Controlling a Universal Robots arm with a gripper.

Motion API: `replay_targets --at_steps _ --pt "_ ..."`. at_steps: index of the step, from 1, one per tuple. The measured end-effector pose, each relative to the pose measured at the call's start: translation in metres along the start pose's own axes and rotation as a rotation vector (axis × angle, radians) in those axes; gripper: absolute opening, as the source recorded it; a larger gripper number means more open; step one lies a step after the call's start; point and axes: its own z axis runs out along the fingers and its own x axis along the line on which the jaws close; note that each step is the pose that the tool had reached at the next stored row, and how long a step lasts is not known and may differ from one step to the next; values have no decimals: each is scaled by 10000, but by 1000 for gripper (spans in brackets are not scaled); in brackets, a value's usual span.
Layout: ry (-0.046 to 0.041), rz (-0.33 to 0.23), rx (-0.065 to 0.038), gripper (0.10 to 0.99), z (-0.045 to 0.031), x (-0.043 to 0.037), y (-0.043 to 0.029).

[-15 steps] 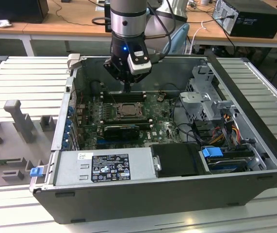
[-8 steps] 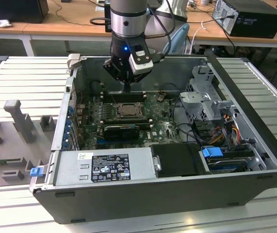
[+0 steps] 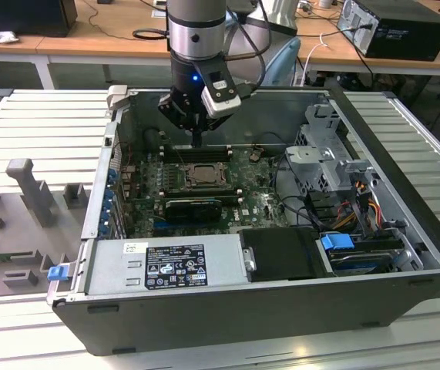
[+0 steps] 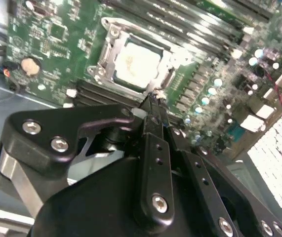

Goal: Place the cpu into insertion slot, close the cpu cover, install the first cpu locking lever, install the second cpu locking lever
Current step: 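Install the first cpu locking lever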

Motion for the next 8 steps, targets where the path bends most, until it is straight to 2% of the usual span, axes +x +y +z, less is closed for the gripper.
replay_targets --at_steps 1,5,6,8 --pt "4 -64 -1 106 4 19 -2" --pt "57 -981 -13 106 28 22 -5" --pt "64 -1120 -15 106 31 42 -8" --pt "63 -1123 -16 106 33 139 -20"
